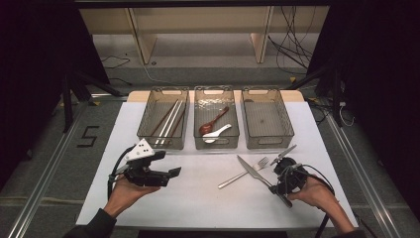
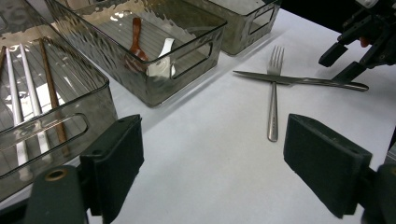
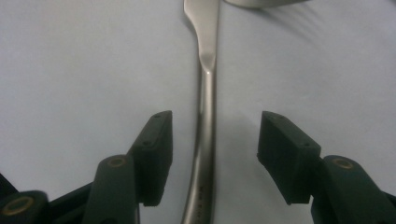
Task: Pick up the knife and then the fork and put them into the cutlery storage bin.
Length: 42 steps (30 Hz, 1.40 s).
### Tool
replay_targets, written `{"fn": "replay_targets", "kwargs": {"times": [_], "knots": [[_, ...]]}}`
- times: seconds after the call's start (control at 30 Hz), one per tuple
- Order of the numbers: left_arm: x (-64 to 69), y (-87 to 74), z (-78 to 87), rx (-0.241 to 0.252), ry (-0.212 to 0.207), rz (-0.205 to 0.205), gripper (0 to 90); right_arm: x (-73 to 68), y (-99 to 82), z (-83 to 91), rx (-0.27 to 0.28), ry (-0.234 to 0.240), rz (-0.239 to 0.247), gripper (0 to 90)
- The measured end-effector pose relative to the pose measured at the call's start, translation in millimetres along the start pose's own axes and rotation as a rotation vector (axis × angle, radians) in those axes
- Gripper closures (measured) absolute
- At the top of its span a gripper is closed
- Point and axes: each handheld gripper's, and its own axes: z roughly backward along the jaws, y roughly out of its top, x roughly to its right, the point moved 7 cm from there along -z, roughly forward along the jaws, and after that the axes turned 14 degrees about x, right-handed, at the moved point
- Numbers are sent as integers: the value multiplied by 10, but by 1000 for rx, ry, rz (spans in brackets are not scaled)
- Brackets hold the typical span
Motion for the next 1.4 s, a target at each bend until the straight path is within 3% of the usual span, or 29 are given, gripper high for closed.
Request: {"fn": "replay_targets", "kwargs": {"times": [0.13,0.47,1.0,1.17,1.3,1.4], "knots": [[3,-3,-5,0,-1,1,195,-4,-26,-47,-34,2,4,468],[1,-10,-12,-4,-2,1,195,-9,0,-134,-84,-2,19,629],[11,-21,-13,-9,-6,-2,195,-45,7,-150,-118,0,51,775],[18,-18,-16,-6,-5,-2,195,-49,11,-149,-128,4,55,792],[10,-17,-9,-8,-6,-2,195,-59,15,-147,-127,11,106,799],[11,-19,-13,-8,-5,-3,195,-63,18,-146,-130,11,109,798]]}}
